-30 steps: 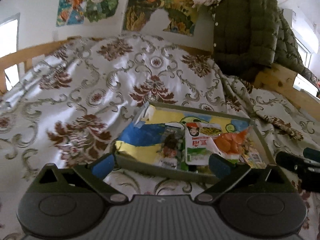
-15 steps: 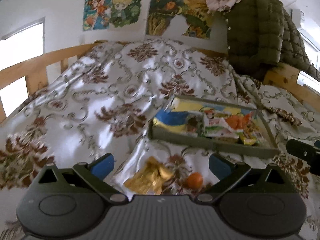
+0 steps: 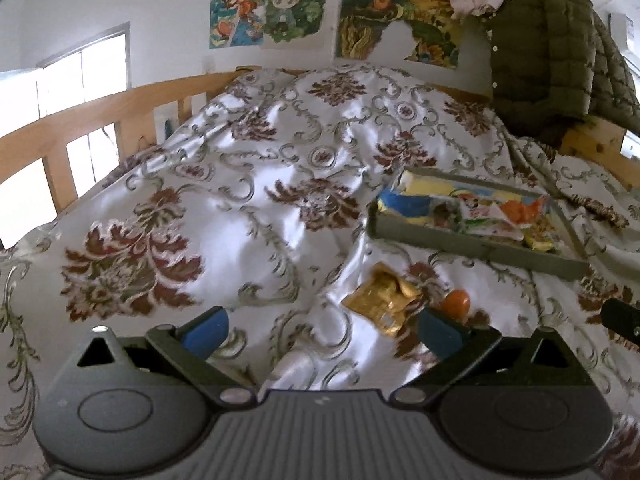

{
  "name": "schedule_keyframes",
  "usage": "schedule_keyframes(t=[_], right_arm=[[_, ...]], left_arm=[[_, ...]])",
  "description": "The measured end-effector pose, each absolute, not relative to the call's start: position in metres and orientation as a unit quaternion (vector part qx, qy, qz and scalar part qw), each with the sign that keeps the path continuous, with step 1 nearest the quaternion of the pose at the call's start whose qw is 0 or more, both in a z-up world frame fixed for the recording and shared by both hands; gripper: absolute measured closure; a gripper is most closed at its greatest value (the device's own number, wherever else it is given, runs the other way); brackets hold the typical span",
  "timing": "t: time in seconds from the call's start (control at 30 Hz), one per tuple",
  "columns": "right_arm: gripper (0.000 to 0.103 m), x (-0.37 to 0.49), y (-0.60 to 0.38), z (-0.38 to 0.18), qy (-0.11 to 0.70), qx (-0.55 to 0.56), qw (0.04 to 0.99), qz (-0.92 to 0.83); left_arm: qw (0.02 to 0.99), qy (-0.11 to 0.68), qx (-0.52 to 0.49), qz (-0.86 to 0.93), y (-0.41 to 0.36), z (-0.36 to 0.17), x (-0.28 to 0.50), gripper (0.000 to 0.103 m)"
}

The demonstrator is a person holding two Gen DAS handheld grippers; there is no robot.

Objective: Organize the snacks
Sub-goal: 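Withdraw both tools from the tray toward the gold packet and mandarin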

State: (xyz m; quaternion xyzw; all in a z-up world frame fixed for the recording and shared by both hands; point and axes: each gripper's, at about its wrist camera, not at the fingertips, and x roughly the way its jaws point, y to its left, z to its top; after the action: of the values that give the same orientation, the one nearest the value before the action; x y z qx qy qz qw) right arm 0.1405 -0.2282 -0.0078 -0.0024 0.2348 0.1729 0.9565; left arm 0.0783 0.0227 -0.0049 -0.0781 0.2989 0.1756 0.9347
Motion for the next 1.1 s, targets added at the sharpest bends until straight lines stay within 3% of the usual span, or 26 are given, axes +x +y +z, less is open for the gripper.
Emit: schedule_keyframes(t=[1.1], right_arm=[[0.001, 0.108, -0.212, -0.048, 0.292, 0.009, 0.935, 0.201]], left_arm=[[0.93, 0.301, -0.072, 0.199, 0.036, -0.023, 0.059, 0.0]])
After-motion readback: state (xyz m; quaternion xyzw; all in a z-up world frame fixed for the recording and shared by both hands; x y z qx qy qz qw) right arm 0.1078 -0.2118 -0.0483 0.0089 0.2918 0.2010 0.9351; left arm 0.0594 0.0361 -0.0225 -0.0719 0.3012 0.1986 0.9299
